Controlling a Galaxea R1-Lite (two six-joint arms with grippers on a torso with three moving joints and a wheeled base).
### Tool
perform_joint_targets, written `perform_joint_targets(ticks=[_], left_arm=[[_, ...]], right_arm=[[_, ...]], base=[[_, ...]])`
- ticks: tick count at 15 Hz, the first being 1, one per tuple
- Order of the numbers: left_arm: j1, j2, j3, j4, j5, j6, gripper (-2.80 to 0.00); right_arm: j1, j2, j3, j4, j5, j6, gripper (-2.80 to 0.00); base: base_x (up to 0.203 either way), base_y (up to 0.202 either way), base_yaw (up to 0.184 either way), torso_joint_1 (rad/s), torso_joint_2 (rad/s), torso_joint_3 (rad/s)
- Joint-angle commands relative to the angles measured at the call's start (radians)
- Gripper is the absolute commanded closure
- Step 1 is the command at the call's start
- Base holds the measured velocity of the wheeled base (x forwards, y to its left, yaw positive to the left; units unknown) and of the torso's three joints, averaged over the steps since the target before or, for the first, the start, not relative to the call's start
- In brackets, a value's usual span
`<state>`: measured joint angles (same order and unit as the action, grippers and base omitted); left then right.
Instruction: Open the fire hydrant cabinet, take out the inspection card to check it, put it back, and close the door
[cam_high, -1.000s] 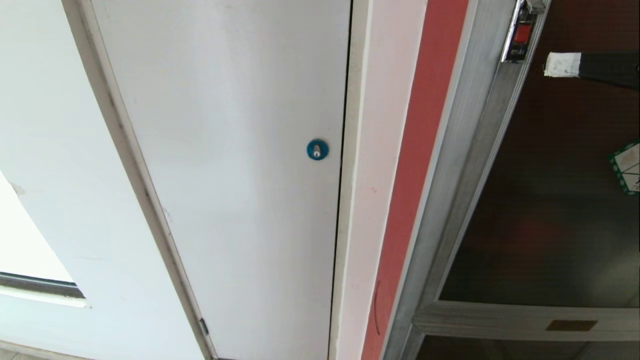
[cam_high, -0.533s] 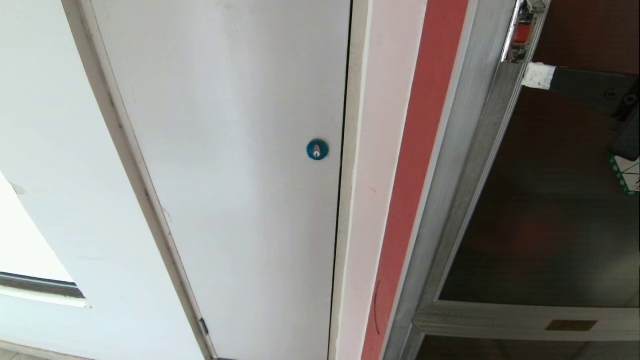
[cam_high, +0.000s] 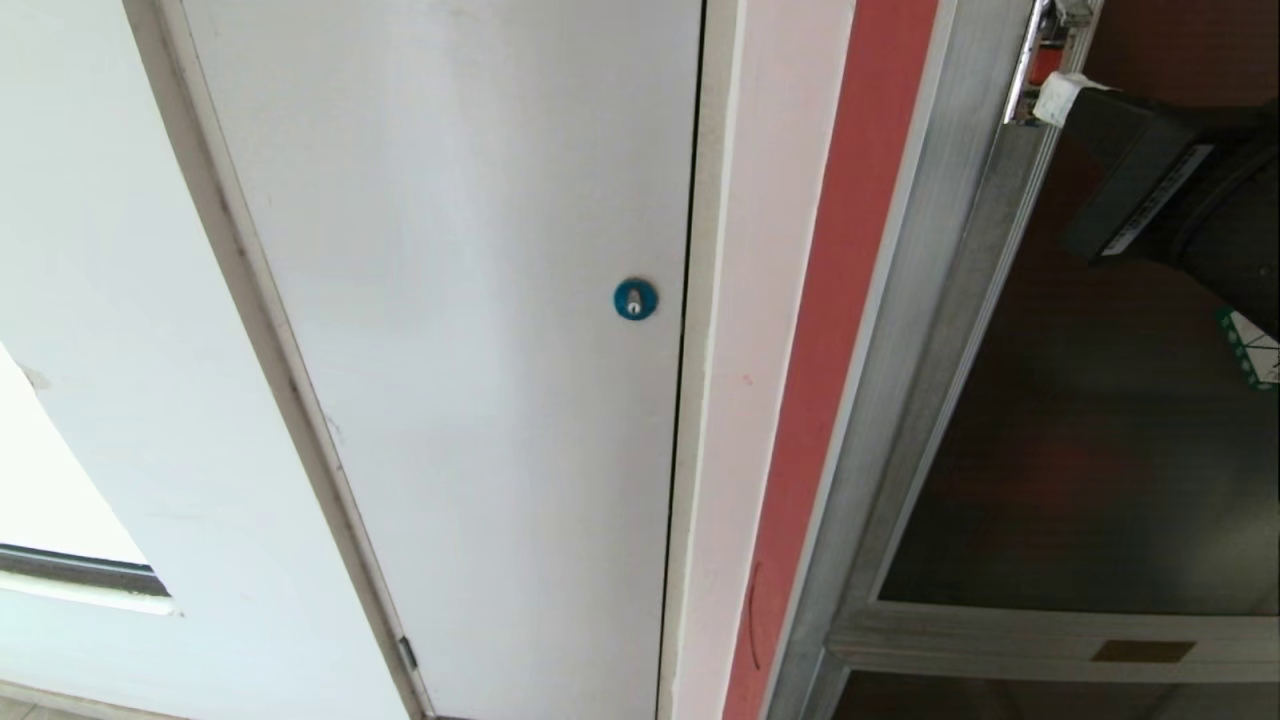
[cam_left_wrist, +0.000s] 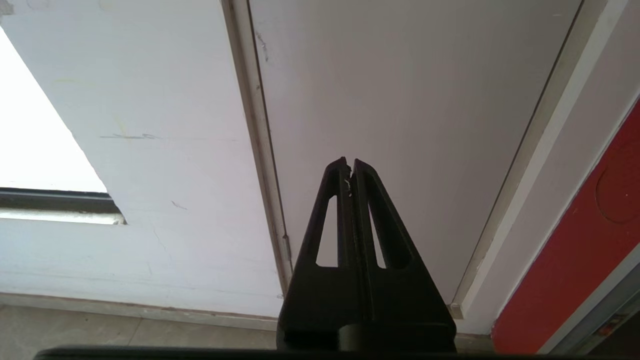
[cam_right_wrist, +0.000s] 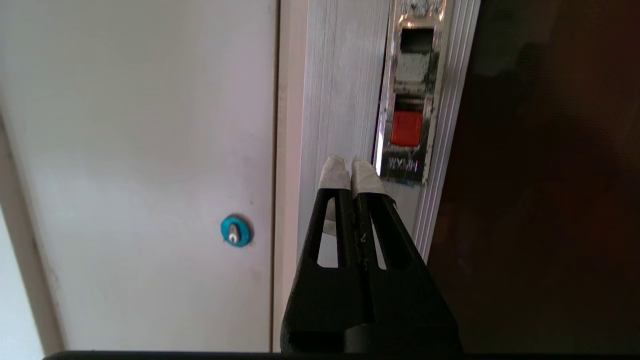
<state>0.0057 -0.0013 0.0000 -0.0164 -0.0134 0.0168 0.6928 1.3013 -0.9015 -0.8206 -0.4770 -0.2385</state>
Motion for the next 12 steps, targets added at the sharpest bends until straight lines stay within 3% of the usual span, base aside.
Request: perform_joint_targets(ticks=[1, 3, 4, 5, 12], left_arm=[[0.000, 0.001, 0.006, 0.000, 0.001, 0.000, 0.00], [0.000, 0.000, 0.007, 0.000, 0.000, 0.000, 0.00], [0.000, 0.001, 0.006, 0.000, 0.000, 0.000, 0.00], [0.000, 0.001, 0.006, 0.000, 0.000, 0.000, 0.00], [0.000, 0.000, 0.006, 0.000, 0.000, 0.000, 0.00]], right_arm=[[-0.008, 0.015, -0.003, -0.015, -0.003, -0.005, 0.00], [-0.027, 0.021, -0.011, -0.015, -0.005, -0.013, 0.00], [-0.034, 0.025, -0.024, -0.017, -0.005, -0.018, -0.90], [-0.045, 0.027, -0.039, -0.015, -0.005, -0.020, -2.80], [-0.111, 0.089, -0.133, -0.009, -0.024, -0.026, -2.80]], base=[[0.000, 0.000, 0.000, 0.000, 0.00, 0.000], [0.000, 0.000, 0.000, 0.000, 0.00, 0.000], [0.000, 0.000, 0.000, 0.000, 0.00, 0.000], [0.000, 0.000, 0.000, 0.000, 0.00, 0.000], [0.000, 0.000, 0.000, 0.000, 0.00, 0.000]])
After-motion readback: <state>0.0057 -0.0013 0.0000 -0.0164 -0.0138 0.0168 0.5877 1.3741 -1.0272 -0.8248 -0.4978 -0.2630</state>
